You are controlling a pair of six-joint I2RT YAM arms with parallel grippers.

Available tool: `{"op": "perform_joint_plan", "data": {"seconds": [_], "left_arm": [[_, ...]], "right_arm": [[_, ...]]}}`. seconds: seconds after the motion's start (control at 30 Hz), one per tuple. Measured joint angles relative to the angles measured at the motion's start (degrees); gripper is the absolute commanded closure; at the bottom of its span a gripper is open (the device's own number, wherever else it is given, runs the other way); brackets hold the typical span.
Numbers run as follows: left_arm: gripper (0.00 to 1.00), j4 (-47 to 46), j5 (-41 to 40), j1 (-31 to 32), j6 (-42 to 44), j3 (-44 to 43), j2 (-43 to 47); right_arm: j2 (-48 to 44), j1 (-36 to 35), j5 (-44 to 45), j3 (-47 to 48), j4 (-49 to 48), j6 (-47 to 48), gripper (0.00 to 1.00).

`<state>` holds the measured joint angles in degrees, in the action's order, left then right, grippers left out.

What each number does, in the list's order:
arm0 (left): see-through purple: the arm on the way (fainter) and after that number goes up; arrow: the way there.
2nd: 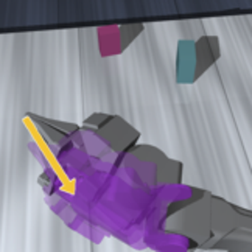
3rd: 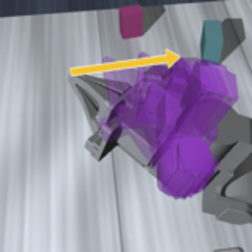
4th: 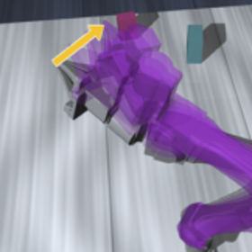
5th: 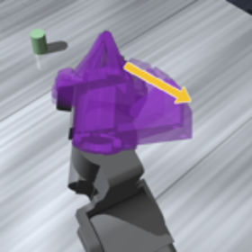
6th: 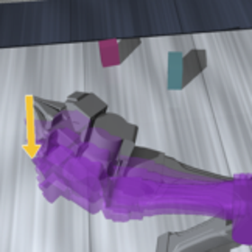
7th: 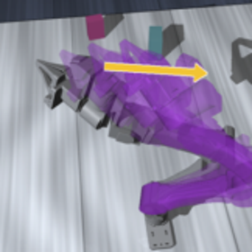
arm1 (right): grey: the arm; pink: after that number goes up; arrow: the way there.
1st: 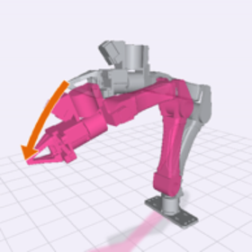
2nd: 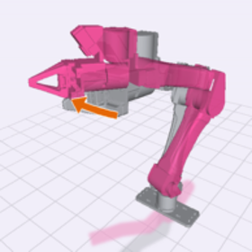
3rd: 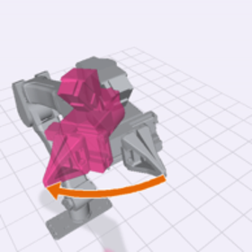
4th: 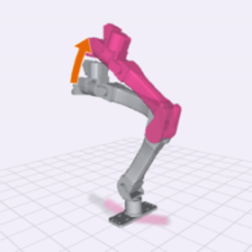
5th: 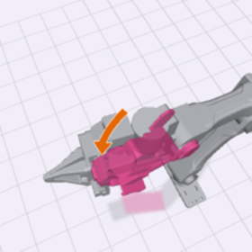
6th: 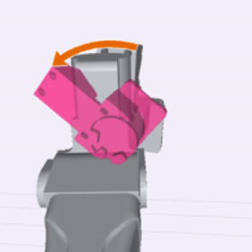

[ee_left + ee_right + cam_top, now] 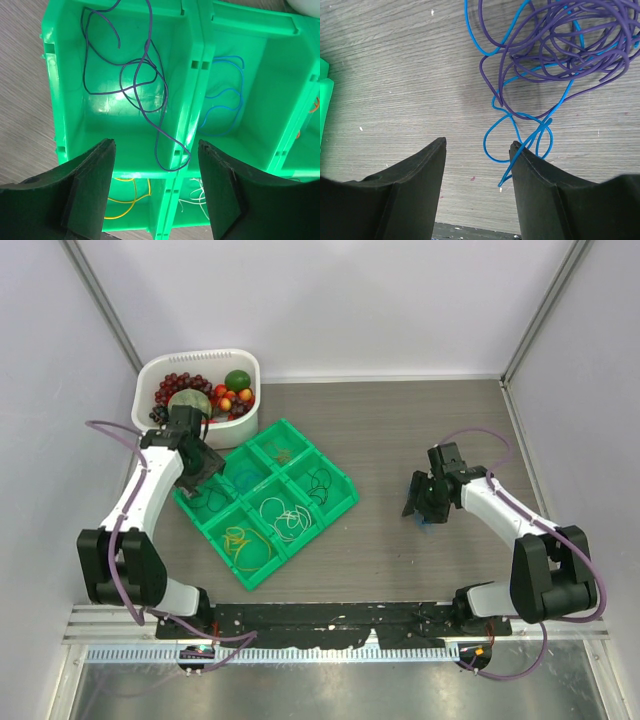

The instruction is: Untangle the cables

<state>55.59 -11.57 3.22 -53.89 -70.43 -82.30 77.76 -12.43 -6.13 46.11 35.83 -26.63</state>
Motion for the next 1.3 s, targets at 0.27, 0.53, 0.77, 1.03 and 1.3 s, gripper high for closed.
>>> {"op": "perform_joint_plan", "data": {"seconds": [0.27,0.53,0.77,1.03,1.3], "left_arm": [[0.46,-0.61,0.22,-0.35,-3.41,0.15,-3.19],[0.80,-2.38,-0.02,-0.37,-4.37,0.57,-5.88],[1.00,-4.26,-1.29,-0.42,-2.67,4.83,-5.07],[1.00,-5.40,-2.38,-0.42,1.18,13.75,-2.40],[0.88,-6.23,-1.05,-0.33,5.55,13.03,-7.50]], "right_arm": [[-0.26,0.00,0.00,0.00,0.02,0.11,0.41],[-0.24,0.00,-0.02,0.00,0.00,0.59,0.41],[-0.24,0.00,-0.02,0.00,0.00,0.66,0.41],[0.02,0.00,-0.20,-0.02,-0.24,0.66,0.41],[1.60,-0.39,-0.85,0.07,-0.22,0.70,0.41]]}}
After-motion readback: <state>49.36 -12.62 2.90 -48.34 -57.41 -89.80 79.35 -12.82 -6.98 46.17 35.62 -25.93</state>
